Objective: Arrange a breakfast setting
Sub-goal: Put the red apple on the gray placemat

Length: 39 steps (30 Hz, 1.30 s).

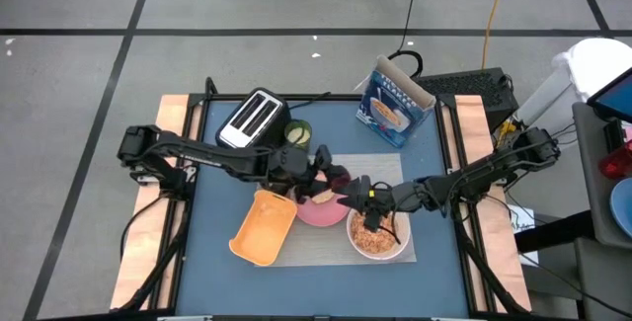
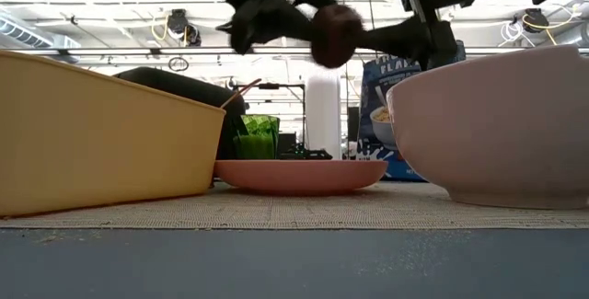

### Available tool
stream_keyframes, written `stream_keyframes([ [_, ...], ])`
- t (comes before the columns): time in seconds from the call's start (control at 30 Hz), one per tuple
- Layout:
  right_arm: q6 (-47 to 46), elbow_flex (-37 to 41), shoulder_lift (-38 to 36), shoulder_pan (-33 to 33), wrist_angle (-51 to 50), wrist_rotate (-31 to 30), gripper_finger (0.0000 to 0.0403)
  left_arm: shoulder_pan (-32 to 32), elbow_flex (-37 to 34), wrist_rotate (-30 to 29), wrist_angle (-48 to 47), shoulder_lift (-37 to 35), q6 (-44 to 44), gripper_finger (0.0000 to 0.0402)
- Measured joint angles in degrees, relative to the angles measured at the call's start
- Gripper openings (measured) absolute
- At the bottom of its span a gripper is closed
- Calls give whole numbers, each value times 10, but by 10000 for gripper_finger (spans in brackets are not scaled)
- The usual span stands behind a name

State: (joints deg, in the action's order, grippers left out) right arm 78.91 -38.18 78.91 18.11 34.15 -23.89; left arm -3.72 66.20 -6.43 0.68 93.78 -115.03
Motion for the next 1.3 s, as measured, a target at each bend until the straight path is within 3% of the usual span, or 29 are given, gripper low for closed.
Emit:
stream_keyframes([
  [0.9,-4,0,0,-20,-32,-1,390,-25,0,13,8,6,-19,244],
  [1.3,-6,0,3,-20,-23,-2,276,-25,0,14,22,6,-3,244],
])
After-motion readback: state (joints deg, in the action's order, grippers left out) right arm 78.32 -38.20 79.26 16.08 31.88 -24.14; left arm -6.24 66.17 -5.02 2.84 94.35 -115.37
